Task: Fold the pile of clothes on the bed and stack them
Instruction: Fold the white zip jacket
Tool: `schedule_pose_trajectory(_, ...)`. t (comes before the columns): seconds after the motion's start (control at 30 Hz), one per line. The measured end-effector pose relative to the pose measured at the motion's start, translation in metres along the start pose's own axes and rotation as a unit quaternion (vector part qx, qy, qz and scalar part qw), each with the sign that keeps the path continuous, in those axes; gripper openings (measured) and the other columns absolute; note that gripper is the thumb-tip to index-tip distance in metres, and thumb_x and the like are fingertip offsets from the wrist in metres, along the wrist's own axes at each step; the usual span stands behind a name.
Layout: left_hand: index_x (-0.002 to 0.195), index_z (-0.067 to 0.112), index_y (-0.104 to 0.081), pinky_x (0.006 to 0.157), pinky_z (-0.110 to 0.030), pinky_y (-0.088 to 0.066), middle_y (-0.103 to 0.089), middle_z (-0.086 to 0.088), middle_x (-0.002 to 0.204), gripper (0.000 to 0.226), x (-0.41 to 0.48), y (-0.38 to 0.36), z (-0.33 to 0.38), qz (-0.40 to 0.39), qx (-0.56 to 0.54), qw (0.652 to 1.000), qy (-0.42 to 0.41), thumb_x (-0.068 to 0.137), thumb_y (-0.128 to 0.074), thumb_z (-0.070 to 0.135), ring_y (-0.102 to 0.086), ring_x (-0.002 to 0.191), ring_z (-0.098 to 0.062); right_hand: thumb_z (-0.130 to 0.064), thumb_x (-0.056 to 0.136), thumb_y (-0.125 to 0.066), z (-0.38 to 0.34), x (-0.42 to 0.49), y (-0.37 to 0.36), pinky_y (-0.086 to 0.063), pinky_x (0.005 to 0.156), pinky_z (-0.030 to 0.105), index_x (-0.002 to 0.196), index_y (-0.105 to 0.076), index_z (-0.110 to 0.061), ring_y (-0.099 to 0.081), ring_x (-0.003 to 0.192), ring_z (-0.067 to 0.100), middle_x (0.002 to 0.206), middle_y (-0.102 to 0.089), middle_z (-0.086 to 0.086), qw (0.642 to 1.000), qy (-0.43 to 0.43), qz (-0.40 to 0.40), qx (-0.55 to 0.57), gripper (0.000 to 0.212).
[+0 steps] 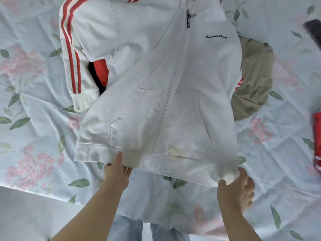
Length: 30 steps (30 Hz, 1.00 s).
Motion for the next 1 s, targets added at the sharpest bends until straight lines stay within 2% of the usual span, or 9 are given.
schedule_pose_trajectory(0.1, 0.120, 0.014, -0.051, 0.084, -0.038, -0.048, -0.060, -0.006, 0.102, 0.034, 0.000, -0.012, -0.024, -0.038, 0.029, 0.998, 0.051, 0.089, -0.064, 0.020, -0.059, 0.096, -0.026, -0.020, 0.076, -0.070, -0.021, -0.010, -0.023, -0.021, 0.108, 0.044, 0.136, -0.039, -0.030, -0.023, 0.132, 0.031, 0.152, -0.018, 0.001, 0.973, 0.164, -0.082, -0.141, 0.068)
schedule_pose_trajectory(0.23, 0.122, 0.016, -0.052, 0.079, -0.037, -0.049, -0.060, -0.005, 0.106, 0.032, 0.008, -0.013, -0.025, -0.031, 0.053, 0.997, 0.041, 0.091, -0.061, 0.018, -0.060, 0.091, -0.023, -0.021, 0.081, -0.066, -0.025, 0.004, -0.029, -0.027, 0.106, 0.039, 0.138, -0.033, -0.036, -0.025, 0.129, 0.028, 0.152, -0.009, 0.000, 0.932, 0.226, -0.075, -0.272, 0.067)
schedule_pose_trajectory(0.33, 0.124, 0.012, -0.052, 0.079, -0.035, -0.049, -0.060, -0.007, 0.113, 0.030, 0.012, -0.009, -0.019, -0.032, 0.055, 0.998, 0.021, 0.094, -0.057, 0.012, -0.060, 0.095, -0.023, -0.013, 0.086, -0.055, -0.030, 0.013, -0.028, -0.039, 0.094, 0.037, 0.130, -0.044, -0.031, -0.031, 0.125, 0.024, 0.151, -0.021, -0.006, 0.923, 0.274, -0.088, -0.255, 0.050)
schedule_pose_trajectory(0.43, 0.121, 0.009, -0.051, 0.081, -0.036, -0.048, -0.060, -0.009, 0.113, 0.028, 0.013, -0.005, -0.015, -0.032, 0.057, 0.998, -0.003, 0.094, -0.056, 0.010, -0.059, 0.100, -0.024, -0.009, 0.090, -0.046, -0.021, 0.022, -0.017, -0.042, 0.080, 0.035, 0.122, -0.057, -0.027, -0.038, 0.125, 0.021, 0.148, -0.036, -0.011, 0.952, 0.242, -0.089, -0.164, 0.039)
schedule_pose_trajectory(0.53, 0.113, 0.009, -0.053, 0.079, -0.036, -0.048, -0.061, -0.011, 0.112, 0.022, 0.008, -0.001, -0.022, -0.030, 0.063, 0.998, -0.004, 0.092, -0.058, 0.007, -0.060, 0.094, -0.024, -0.006, 0.090, -0.040, 0.019, 0.025, 0.001, -0.041, 0.082, 0.037, 0.123, -0.059, -0.029, -0.047, 0.123, 0.022, 0.148, -0.038, -0.014, 0.983, 0.144, -0.075, -0.084, 0.044)
schedule_pose_trajectory(0.7, 0.104, 0.009, -0.058, 0.071, -0.035, -0.050, -0.064, -0.009, 0.110, 0.022, -0.006, 0.001, -0.058, -0.053, 0.120, 0.987, 0.097, 0.085, -0.068, 0.009, -0.063, 0.083, -0.022, -0.006, 0.090, -0.036, 0.056, 0.022, 0.008, -0.028, 0.099, 0.038, 0.133, -0.051, -0.032, -0.035, 0.131, 0.024, 0.154, -0.027, -0.001, 0.974, 0.049, -0.102, -0.194, 0.053)
schedule_pose_trajectory(0.83, 0.110, 0.015, -0.060, 0.075, -0.036, -0.053, -0.066, -0.006, 0.106, 0.042, 0.006, 0.002, -0.026, -0.023, 0.037, 0.998, 0.049, 0.077, -0.074, 0.039, -0.064, 0.094, -0.022, -0.013, 0.083, -0.054, -0.005, 0.002, -0.009, -0.018, 0.109, 0.040, 0.142, -0.035, -0.028, -0.022, 0.138, 0.026, 0.156, -0.014, 0.004, 0.930, 0.226, -0.053, -0.285, 0.064)
schedule_pose_trajectory(0.9, 0.126, 0.013, -0.055, 0.091, -0.041, -0.051, -0.063, -0.007, 0.119, 0.054, 0.014, 0.002, -0.010, -0.017, -0.035, 0.998, 0.045, 0.081, -0.070, 0.040, -0.062, 0.106, -0.025, -0.016, 0.081, -0.057, -0.033, -0.019, -0.036, -0.015, 0.112, 0.038, 0.142, -0.034, -0.033, -0.018, 0.141, 0.023, 0.157, -0.014, -0.002, 0.880, 0.349, -0.121, -0.297, 0.067)
schedule_pose_trajectory(1.0, 0.131, 0.014, -0.052, 0.088, -0.037, -0.051, -0.060, -0.006, 0.125, 0.049, 0.020, 0.012, 0.001, 0.015, -0.040, 0.998, 0.046, 0.086, -0.069, 0.025, -0.060, 0.109, -0.023, -0.027, 0.084, -0.055, -0.048, -0.050, -0.076, -0.013, 0.113, 0.033, 0.142, -0.024, -0.040, -0.012, 0.142, 0.017, 0.155, -0.009, -0.010, 0.822, 0.429, -0.228, -0.295, 0.067)
Point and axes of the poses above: each hand's wrist, its own x-axis towards the middle knuckle, its own y-axis out of the back of the hand, z = x × y, the point moved 7 cm from there along x, towards the middle knuckle
